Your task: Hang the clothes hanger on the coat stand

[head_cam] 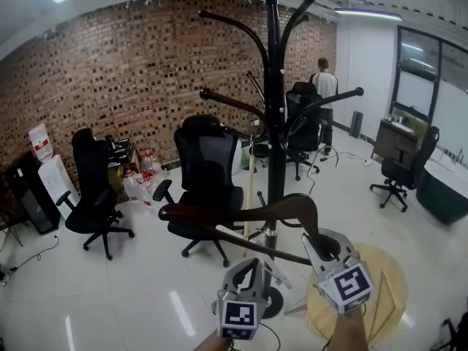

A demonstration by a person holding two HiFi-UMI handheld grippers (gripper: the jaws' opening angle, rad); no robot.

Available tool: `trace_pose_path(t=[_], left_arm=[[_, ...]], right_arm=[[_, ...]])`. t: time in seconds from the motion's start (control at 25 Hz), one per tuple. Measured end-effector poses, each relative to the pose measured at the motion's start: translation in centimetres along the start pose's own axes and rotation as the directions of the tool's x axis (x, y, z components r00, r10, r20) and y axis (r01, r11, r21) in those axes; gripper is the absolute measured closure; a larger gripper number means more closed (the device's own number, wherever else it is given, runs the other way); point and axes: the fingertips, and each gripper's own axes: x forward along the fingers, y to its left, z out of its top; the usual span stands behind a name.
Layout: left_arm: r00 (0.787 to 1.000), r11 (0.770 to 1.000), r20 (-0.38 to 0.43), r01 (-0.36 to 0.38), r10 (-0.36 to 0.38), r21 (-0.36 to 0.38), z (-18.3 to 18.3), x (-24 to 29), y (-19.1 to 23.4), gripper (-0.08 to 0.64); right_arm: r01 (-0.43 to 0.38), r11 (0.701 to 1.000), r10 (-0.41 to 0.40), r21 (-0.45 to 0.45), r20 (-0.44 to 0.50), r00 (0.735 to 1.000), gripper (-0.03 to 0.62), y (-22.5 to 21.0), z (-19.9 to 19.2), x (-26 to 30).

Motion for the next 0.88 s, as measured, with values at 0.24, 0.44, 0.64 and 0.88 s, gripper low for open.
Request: trace_pose_path(t=[0.24, 0.44, 0.64, 0.88], left_arm=[[1.000, 1.000, -0.015, -0.015, 0.015, 0.003, -0.2, 0.0, 1.1, 0.552], [1.000, 1.000, -0.015, -0.024, 0.024, 0.000, -0.4, -0.5, 1.6, 0.552], [0.999, 1.000, -0.034, -0.024, 0.024, 0.004, -1.3, 1.3, 1.9, 0.552], [0.996, 0.999, -0.081, -0.041, 0.042, 0.006, -2.8, 1.5, 2.4, 0.552]], right_arm=[[-0.040, 0.999, 0.040, -0.010, -0.012, 0.999, 0.572, 0.3, 0.1, 2.9], [-0.034, 0.999, 0.034, -0.012, 0.003, 0.999, 0.572, 0.5, 0.0, 4.8], [-0.032, 0.999, 0.031, -0.043, -0.035, 0.999, 0.572, -1.2, -2.4, 7.1], [-0.023, 0.998, 0.020, -0.060, -0.049, 0.999, 0.572, -1.9, -4.3, 9.0]])
